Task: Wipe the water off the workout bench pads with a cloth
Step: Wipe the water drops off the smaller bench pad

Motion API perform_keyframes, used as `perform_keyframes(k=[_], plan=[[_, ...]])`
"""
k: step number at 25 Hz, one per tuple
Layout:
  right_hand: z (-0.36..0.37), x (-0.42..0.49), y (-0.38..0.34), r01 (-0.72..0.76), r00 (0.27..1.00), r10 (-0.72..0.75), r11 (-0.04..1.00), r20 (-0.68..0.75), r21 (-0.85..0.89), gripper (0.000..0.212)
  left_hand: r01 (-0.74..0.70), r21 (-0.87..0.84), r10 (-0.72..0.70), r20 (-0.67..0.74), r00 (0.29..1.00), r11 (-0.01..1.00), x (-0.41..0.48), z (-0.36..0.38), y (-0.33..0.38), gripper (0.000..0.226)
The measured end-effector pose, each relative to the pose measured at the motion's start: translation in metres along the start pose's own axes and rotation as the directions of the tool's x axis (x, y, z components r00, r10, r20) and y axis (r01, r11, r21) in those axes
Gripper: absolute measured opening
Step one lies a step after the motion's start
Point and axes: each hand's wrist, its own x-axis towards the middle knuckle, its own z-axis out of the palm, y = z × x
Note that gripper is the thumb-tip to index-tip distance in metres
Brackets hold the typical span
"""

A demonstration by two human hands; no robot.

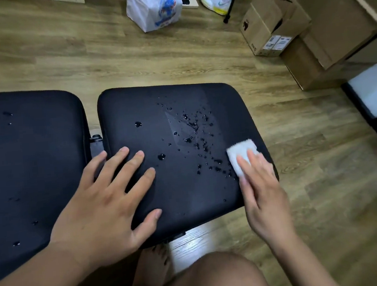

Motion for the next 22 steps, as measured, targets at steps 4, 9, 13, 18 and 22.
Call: perform_keyframes(k=[4, 9, 13, 18, 22], plan=[[-0.004, -0.002, -0.004, -0.003, 0.999, 0.005, 0.999, 0.033, -0.035, 0.048, -0.001, -0.015, 0.001, -0.011, 1.000, 1.000, 0.000, 0.000, 0.000, 0.068], [0.010, 0.137, -0.033, 0.071, 0.994, -0.060, 0.990, 0.088, -0.119, 0.042, -0.006, -0.027, 0.005, -0.016, 1.000, 1.000, 0.000, 0.001, -0.001, 0.069], [0.015, 0.194, -0.047, 0.073, 0.990, -0.048, 0.979, 0.133, -0.192, 0.043, -0.009, -0.007, 0.009, -0.017, 1.000, 1.000, 0.003, -0.001, -0.002, 0.071], [0.010, 0.098, -0.018, 0.054, 0.994, -0.045, 0.994, 0.099, -0.091, 0.049, -0.004, -0.013, 0.004, -0.010, 1.000, 1.000, 0.001, 0.000, 0.000, 0.071], [-0.009, -0.008, -0.005, 0.064, 0.991, -0.051, 0.993, 0.122, -0.104, 0.054, -0.003, -0.029, 0.003, -0.023, 1.000, 1.000, 0.001, 0.001, 0.000, 0.070]])
